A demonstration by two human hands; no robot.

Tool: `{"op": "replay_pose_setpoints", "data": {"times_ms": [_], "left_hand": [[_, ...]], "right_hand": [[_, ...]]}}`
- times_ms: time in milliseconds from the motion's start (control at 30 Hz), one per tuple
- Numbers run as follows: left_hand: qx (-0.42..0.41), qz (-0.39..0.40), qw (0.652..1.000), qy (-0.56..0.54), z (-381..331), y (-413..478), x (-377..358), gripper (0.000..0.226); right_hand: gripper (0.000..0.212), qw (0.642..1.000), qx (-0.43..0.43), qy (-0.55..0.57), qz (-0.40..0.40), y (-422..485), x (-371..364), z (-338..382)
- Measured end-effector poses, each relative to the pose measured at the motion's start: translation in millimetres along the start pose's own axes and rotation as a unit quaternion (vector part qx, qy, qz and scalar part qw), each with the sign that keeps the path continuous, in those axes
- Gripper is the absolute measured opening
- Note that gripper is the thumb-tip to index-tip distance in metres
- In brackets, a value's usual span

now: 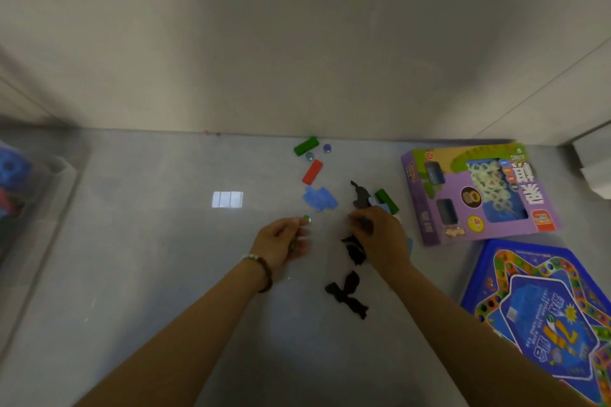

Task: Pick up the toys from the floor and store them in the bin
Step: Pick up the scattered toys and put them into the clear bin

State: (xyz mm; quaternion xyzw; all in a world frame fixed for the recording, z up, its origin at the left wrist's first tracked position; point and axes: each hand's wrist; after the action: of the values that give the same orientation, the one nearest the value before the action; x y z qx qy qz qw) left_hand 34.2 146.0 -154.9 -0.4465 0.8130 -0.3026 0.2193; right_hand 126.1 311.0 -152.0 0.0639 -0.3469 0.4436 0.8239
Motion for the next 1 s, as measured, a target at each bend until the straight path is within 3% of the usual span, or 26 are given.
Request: {"op": "replay_pose_setpoints", "data": {"times_ms": [100, 167, 233, 267, 367, 467, 533, 633, 767, 900, 1000], "left_hand": [[0.020, 0.018, 0.999, -0.037, -5, 4, 2, 0.030], [0.042, 0.044, 0.996, -0.058, -11, 4, 2, 0.034], [0.061, 0.059, 0.994, -0.074, -15, 3, 2, 0.037], [0.069, 0.059, 0.992, -0.085, -16, 2, 3, 0.037], [0.075, 0.015, 0.990, -0.122, -21, 0, 14, 0.036], [0.061, -0.081, 0.993, -0.066, -26, 4, 30, 0.039], [0.041, -0.095, 0.993, -0.055, -28, 6, 37, 0.036], [0.018, -0.056, 0.997, -0.050, -33, 7, 36, 0.034], [0.047, -0.007, 0.997, -0.067, -47, 8, 23, 0.040], [0.043, -0.041, 0.998, -0.028, -59, 15, 15, 0.037], [0.026, -0.081, 0.996, -0.008, -66, 25, 19, 0.039]], "right_hand": [[0.017, 0.998, -0.002, 0.059, -0.028, -1, -5, 15], [0.016, 0.987, 0.041, 0.155, 0.026, -3, -13, 36], [0.020, 0.976, 0.078, 0.178, 0.094, -6, -24, 53], [0.020, 0.977, 0.081, 0.175, 0.090, -5, -30, 56], [0.017, 0.984, 0.041, 0.172, 0.032, 5, -39, 52], [0.019, 0.989, 0.050, 0.109, 0.081, 9, -49, 46], [0.020, 0.990, 0.064, 0.075, 0.097, 10, -53, 43], [0.017, 0.988, 0.053, 0.133, 0.049, 16, -49, 50], [0.024, 0.970, 0.097, 0.195, 0.107, 32, -41, 73], [0.020, 0.979, 0.020, 0.204, 0.004, 77, -29, 73], [0.023, 0.984, -0.023, 0.174, 0.002, 104, -36, 74]]}}
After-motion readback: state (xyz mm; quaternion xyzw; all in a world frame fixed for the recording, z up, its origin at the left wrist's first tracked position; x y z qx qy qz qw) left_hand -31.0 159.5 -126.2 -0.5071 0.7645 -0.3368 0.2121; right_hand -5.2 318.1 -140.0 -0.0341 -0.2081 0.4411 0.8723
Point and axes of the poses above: each hand's wrist, its own y-axis towards the middle knuckle, its own x-axis out of the back of the hand, z = x × y, and after that the axes turned 11 degrees about y, right-handed
